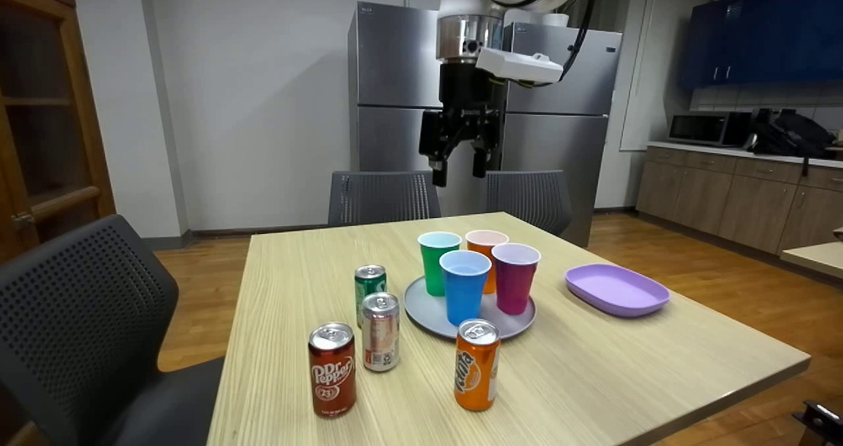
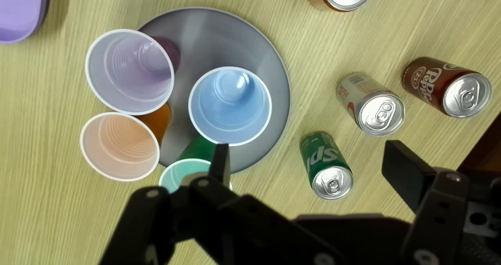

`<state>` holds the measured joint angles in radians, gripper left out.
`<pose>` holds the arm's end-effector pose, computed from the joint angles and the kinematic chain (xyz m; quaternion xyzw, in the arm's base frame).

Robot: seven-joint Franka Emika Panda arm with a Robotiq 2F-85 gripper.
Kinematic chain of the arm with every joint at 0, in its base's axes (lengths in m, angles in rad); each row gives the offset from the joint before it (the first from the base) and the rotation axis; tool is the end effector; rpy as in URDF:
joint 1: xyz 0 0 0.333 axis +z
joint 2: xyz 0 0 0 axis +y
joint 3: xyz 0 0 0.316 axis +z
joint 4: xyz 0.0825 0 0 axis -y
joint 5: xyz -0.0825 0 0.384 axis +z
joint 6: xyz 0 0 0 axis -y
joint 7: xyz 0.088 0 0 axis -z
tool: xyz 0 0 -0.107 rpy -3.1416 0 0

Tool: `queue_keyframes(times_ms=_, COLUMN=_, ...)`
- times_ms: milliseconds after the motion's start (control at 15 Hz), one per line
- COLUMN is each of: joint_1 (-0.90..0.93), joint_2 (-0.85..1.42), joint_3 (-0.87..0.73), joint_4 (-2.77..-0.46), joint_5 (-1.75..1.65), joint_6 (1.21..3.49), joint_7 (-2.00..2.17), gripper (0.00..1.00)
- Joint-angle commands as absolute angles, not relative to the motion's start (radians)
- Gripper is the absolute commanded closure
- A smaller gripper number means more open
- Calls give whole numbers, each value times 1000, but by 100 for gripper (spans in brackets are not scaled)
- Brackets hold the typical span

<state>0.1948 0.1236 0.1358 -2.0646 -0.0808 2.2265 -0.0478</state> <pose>0.5439 0.1826 0.3785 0.9770 0.2108 0.0231 0.0211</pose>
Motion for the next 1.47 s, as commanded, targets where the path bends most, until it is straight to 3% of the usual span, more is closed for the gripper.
queue_keyframes(times_ms=0, joint_1=191, joint_2=125, joint_3=147, joint_4=-2060, joint_5=-92, joint_6=2227, joint_7=-31, gripper=0)
queue_keyframes(times_ms=1400, joint_1=328, joint_2=361, joint_3=226, joint_4=-1849, joint_5=-168, joint_6=2187, joint_7=-46, gripper=0)
